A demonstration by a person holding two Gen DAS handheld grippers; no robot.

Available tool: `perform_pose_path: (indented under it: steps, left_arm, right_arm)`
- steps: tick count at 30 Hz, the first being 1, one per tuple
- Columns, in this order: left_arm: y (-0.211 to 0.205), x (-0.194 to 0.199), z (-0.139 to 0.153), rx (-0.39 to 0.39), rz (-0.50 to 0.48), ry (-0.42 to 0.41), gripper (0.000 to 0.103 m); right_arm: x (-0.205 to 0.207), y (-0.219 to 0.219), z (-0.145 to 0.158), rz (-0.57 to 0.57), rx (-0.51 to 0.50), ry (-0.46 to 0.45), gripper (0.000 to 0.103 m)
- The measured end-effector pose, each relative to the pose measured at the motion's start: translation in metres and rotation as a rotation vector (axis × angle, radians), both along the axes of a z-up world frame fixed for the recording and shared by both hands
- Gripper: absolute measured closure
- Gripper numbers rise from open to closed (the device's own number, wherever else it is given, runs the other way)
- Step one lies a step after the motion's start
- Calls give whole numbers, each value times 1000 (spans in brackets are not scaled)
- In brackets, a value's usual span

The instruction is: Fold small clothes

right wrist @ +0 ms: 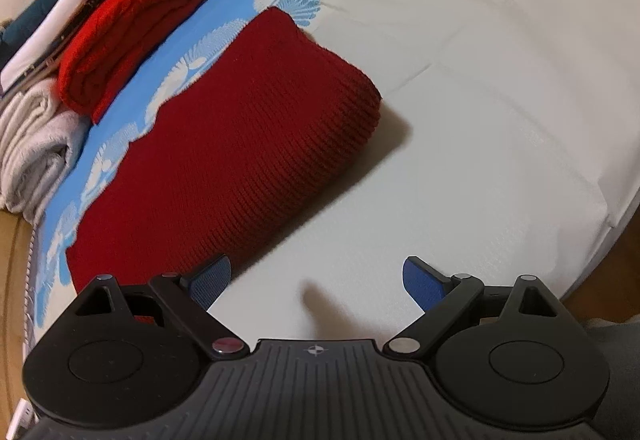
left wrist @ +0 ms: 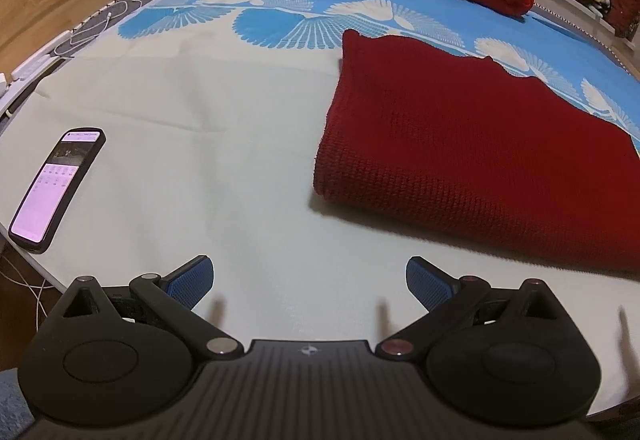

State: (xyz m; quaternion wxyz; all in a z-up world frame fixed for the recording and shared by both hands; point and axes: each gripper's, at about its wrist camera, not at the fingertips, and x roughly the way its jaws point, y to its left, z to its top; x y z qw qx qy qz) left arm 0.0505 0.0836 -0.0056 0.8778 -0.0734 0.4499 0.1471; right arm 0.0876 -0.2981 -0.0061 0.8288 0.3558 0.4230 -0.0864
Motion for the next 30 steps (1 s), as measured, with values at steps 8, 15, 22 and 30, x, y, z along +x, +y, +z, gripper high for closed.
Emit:
perform_pose_path:
  steps: [8,15,22,30]
  left_arm:
    - [3,1,-1,-27,-7,4,0]
    - [9,4,-2,-66,11,14,0]
    - [11,6,-2,-56,11,14,0]
    - [31,9,2,-60,71,-1,0]
  right_arm:
    - [4,-34,-23,-263,286,-13,10]
    - [15,-44,-35,-374,321,-66,10]
    - [36,-26,-48,-396,267,-198,9]
    - [53,-27,-43,-344,302,-219,85]
